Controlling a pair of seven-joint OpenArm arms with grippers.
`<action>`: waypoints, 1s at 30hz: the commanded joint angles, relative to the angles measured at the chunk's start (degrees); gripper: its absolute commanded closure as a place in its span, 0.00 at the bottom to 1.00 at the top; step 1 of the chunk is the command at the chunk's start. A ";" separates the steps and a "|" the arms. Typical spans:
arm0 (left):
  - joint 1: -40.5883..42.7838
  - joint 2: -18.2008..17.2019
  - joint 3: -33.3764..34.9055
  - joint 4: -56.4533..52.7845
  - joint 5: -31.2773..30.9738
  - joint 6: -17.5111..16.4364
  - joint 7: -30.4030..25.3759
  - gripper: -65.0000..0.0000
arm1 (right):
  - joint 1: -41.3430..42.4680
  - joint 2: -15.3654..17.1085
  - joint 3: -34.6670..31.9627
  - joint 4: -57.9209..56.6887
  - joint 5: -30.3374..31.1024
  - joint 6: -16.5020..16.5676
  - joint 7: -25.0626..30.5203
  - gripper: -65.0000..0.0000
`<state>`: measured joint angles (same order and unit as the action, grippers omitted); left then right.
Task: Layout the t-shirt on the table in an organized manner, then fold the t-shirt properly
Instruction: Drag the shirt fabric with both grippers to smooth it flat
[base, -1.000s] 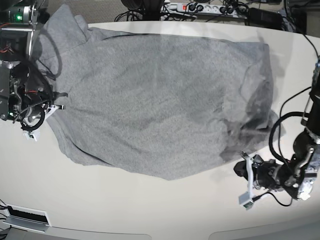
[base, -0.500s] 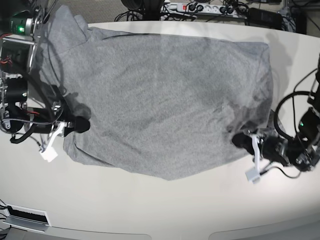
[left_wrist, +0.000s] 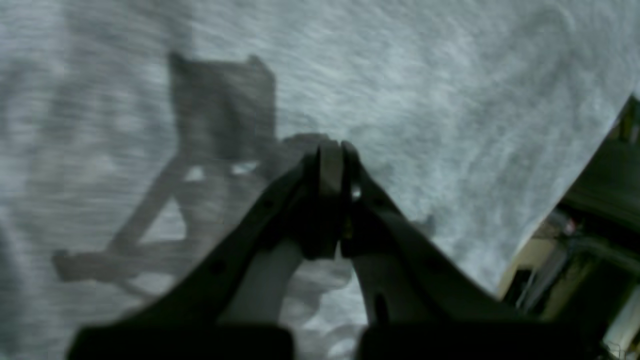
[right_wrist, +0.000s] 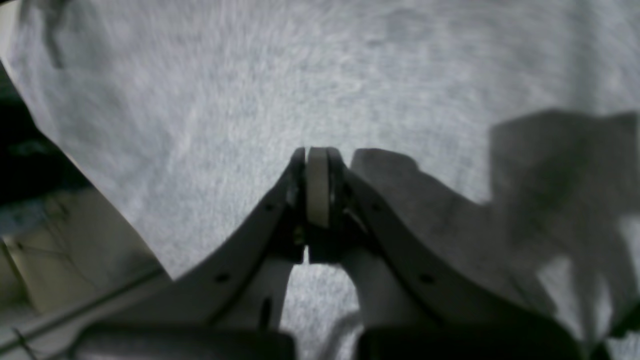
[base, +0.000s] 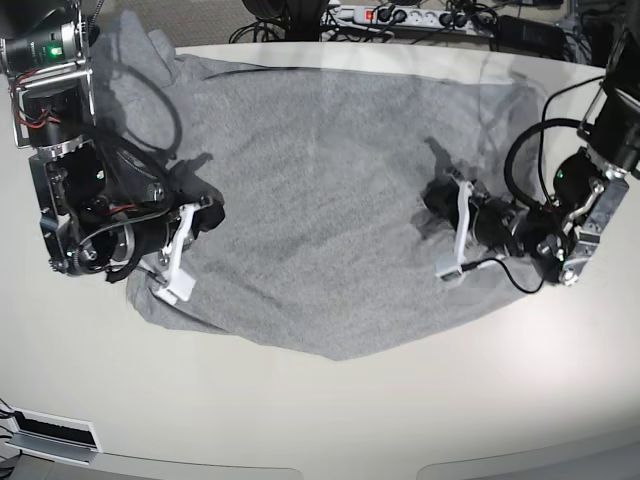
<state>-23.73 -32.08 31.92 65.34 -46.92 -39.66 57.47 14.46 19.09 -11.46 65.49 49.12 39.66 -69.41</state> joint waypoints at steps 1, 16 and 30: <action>-0.50 -0.90 -0.48 1.46 0.52 -0.34 -0.44 1.00 | 1.38 0.94 -0.90 0.92 -0.39 0.34 0.85 1.00; 9.53 -2.34 -0.48 0.37 29.03 4.42 -23.85 1.00 | 0.48 1.86 -14.58 0.90 -28.46 -6.29 19.82 1.00; 8.39 0.74 -0.48 -19.39 46.29 12.87 -46.23 1.00 | 1.55 1.68 -14.47 0.90 -34.23 -24.30 20.63 1.00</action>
<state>-16.25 -30.09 31.05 47.92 -7.81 -30.22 -0.10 14.98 19.81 -26.22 66.22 17.06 16.27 -47.55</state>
